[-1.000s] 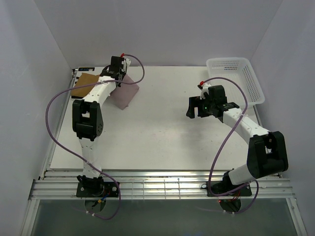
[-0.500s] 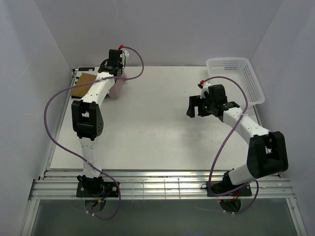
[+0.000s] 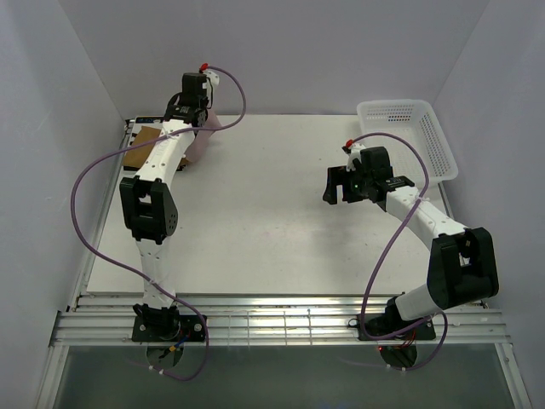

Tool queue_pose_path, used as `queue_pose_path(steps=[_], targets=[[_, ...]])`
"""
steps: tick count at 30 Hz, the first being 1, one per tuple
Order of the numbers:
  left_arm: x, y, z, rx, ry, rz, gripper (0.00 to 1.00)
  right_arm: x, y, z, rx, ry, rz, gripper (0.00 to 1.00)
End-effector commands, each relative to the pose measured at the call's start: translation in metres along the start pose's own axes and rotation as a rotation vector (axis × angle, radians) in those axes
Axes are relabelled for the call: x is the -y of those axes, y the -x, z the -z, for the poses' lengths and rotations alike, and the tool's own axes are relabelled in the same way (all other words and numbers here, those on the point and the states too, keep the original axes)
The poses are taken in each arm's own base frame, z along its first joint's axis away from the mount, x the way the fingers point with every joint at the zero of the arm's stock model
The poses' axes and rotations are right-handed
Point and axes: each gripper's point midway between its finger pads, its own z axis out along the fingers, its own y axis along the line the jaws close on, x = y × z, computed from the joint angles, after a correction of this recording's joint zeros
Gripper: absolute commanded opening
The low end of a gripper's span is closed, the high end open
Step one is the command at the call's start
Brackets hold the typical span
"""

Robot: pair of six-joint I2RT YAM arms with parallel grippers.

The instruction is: Fold and stack the tank tops

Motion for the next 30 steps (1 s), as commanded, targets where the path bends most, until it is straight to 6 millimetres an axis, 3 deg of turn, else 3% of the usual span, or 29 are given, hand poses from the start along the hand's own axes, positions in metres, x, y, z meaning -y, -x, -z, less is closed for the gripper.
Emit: queue_pose_path(steps=[1, 5, 11, 19, 20, 21, 23, 24, 30], targets=[[-0.043, 0.033, 0.035, 0.097, 0.050, 0.072, 0.00, -0.001, 0.017, 0.003, 0.031, 0.008, 0.018, 0.90], [-0.042, 0.027, 0.030, 0.085, 0.040, 0.077, 0.00, -0.001, 0.016, 0.003, 0.028, 0.007, 0.017, 0.90], [-0.047, 0.003, 0.010, 0.030, 0.040, 0.129, 0.00, 0.002, 0.014, -0.001, 0.017, -0.003, 0.014, 0.90], [-0.056, -0.048, -0.027, -0.049, -0.037, 0.209, 0.00, 0.005, 0.010, -0.007, -0.007, -0.010, 0.007, 0.90], [-0.050, -0.057, -0.034, -0.066, -0.054, 0.211, 0.00, 0.005, 0.009, -0.008, -0.008, -0.011, 0.007, 0.90], [-0.064, -0.074, -0.043, -0.092, -0.041, 0.236, 0.00, 0.006, 0.008, -0.009, -0.014, -0.013, 0.005, 0.90], [-0.065, -0.084, -0.052, -0.103, -0.062, 0.264, 0.00, 0.006, 0.008, -0.010, -0.018, -0.014, 0.004, 0.90], [-0.067, -0.098, -0.062, -0.127, -0.060, 0.280, 0.00, 0.007, 0.006, -0.012, -0.025, -0.014, 0.004, 0.90], [-0.062, -0.136, -0.093, -0.186, -0.108, 0.333, 0.00, 0.010, 0.005, -0.015, -0.041, -0.028, 0.003, 0.90]])
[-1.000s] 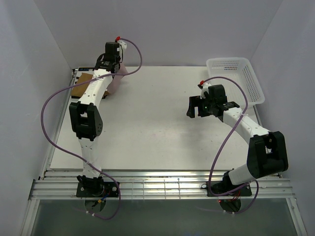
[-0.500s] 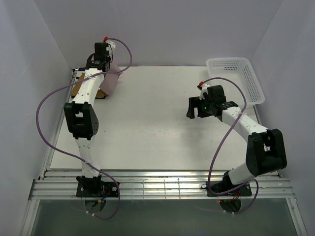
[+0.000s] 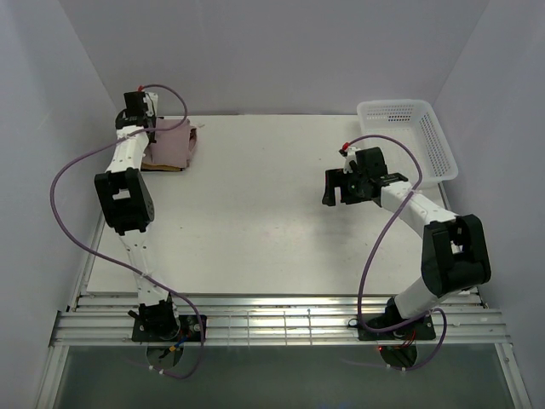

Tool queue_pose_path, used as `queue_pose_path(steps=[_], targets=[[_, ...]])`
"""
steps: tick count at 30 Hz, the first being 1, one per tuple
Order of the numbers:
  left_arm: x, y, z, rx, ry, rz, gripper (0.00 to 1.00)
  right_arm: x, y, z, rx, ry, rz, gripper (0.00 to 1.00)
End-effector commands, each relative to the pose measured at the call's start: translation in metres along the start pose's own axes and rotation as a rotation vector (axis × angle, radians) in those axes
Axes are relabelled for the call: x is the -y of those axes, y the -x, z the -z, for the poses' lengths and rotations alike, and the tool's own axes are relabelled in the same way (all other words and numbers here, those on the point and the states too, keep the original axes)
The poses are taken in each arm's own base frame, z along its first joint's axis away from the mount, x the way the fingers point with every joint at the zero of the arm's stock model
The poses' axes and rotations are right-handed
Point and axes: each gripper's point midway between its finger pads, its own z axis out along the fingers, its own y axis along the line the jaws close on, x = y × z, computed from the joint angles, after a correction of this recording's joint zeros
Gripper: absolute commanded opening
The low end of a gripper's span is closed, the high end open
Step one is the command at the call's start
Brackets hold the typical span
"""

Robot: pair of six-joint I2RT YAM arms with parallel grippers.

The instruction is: Fold and stack the tank tops

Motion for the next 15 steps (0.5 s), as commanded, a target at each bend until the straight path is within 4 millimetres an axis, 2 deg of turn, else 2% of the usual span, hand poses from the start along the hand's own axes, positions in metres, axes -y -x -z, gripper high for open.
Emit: queue_pose_path(steps=[1, 4, 5, 6, 7, 8, 10, 11, 14, 15], targets=[[-0.004, 0.000, -0.010, 0.010, -0.029, 0.041, 0.00, 0.002, 0.021, 0.004, 0.042, -0.011, 0.025, 0.90], [-0.015, -0.008, -0.019, -0.009, -0.003, 0.073, 0.02, 0.002, 0.018, 0.001, 0.029, -0.007, 0.021, 0.90], [-0.018, -0.008, -0.020, -0.010, 0.002, 0.084, 0.14, 0.002, 0.017, 0.000, 0.026, -0.006, 0.020, 0.90], [-0.024, -0.008, -0.019, -0.011, 0.019, 0.107, 0.55, 0.002, 0.016, -0.001, 0.020, -0.005, 0.018, 0.90], [-0.030, -0.005, -0.019, -0.003, 0.036, 0.120, 0.78, 0.002, 0.015, -0.001, 0.017, -0.005, 0.018, 0.90], [-0.035, -0.002, -0.017, 0.003, 0.057, 0.132, 0.88, 0.002, 0.015, -0.001, 0.015, -0.002, 0.016, 0.90], [-0.051, 0.005, -0.011, 0.012, 0.132, 0.169, 0.97, 0.001, 0.015, 0.000, 0.017, 0.001, 0.016, 0.90], [-0.062, 0.020, -0.002, 0.047, 0.164, 0.196, 0.98, -0.001, 0.016, 0.000, 0.019, 0.008, 0.016, 0.90], [-0.079, 0.046, 0.024, 0.120, 0.213, 0.295, 0.98, -0.003, 0.019, 0.005, 0.036, 0.017, 0.019, 0.90], [-0.086, 0.062, 0.044, 0.166, 0.213, 0.322, 0.98, -0.006, 0.023, 0.009, 0.052, 0.021, 0.020, 0.90]])
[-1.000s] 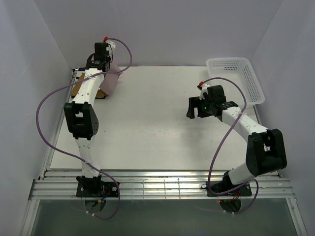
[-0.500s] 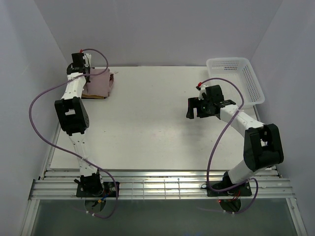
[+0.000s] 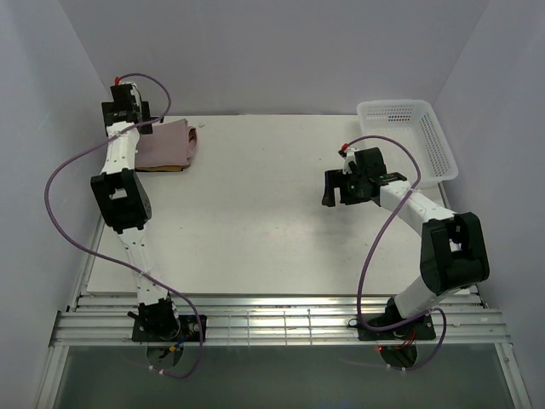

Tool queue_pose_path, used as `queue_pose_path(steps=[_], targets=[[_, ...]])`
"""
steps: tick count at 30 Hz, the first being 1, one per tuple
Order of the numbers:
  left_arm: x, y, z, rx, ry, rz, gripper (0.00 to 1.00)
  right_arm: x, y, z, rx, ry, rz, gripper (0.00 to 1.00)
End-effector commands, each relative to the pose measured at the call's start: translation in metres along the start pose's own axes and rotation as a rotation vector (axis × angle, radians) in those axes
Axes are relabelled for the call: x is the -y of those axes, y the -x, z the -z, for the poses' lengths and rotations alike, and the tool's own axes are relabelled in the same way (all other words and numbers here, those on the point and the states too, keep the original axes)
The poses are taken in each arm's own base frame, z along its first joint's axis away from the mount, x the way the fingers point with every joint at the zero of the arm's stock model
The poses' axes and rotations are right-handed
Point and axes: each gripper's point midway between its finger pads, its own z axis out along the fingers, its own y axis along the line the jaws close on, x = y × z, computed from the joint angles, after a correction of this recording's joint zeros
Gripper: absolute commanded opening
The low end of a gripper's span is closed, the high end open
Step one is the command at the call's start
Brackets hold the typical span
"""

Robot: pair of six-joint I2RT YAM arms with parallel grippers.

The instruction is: Fold and stack the tank tops

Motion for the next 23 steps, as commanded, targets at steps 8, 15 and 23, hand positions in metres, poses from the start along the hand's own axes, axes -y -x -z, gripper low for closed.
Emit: queue_pose_path(steps=[8, 15, 23], targets=[[-0.014, 0.105, 0.207, 0.288, -0.301, 0.479, 0.98, -0.022, 0.039, 0.055, 0.194, 0.043, -0.006, 0.90], [0.073, -0.039, 0.325, 0.090, -0.576, 0.699, 0.98, -0.020, 0.024, 0.099, 0.315, -0.021, -0.082, 0.90], [0.090, -0.142, 0.361, 0.015, -0.604, 0.702, 0.98, -0.019, -0.012, 0.118, 0.433, -0.014, -0.105, 0.90]])
